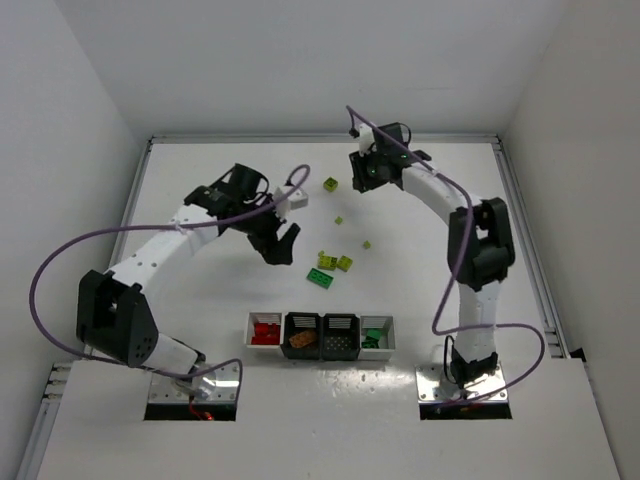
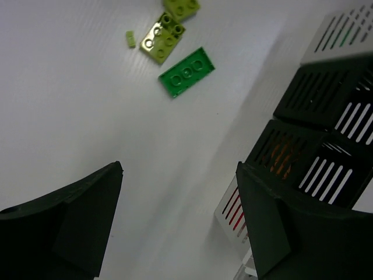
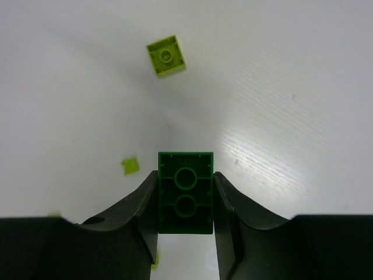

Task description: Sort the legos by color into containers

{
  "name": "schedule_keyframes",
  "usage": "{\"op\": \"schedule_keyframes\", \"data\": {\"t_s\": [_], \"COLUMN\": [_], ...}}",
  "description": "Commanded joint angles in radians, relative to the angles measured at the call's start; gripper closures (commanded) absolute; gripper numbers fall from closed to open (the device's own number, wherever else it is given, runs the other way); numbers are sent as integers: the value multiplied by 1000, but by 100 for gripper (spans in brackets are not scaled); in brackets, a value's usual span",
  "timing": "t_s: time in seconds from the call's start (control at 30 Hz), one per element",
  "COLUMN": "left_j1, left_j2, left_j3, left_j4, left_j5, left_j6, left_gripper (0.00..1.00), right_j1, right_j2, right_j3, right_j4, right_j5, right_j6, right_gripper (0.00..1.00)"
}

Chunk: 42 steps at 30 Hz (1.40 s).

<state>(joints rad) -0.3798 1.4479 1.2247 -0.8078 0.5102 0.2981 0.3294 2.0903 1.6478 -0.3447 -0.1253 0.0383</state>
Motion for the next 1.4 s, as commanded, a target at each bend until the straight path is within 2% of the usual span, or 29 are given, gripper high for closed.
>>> {"op": "schedule_keyframes", "data": {"t_s": [0.0,0.1,0.3,0.4,0.53,0.77,0.93,1.37], "left_j1": [-77,-126,-136,-157,-198,-264,-284,-314], "left_j2": [-24,40,158,227,294,390,431,488], "left_j3": [2,2,2,33,65,85,85,76], "left_j4": [-4,6,6,6,18,55,87,125], "left_j5": [4,4,24,11,-1,-12,-32,-64], "left_j6": [177,272,511,564,595,604,604,573], "left_gripper": [16,18,20,22,24,33,36,36], "right_j1": [-18,-27,-50,-75,-93,-138,-158,-196], "right_j2": [-200,-304,-381,-432,-481,-549,-573,-601], "right_j3": [-86,-172,-183,-236,-284,-284,-293,-302], "right_j4": [-11,-49,-213,-240,-260,-310,-329,-364], "right_j5": [-52,-77,-145,-165,-174,-174,-174,-214], "right_j6": [-47,-48,-2,9,20,29,29,20], "right_gripper": [100,100,100,100,100,100,100,100]}}
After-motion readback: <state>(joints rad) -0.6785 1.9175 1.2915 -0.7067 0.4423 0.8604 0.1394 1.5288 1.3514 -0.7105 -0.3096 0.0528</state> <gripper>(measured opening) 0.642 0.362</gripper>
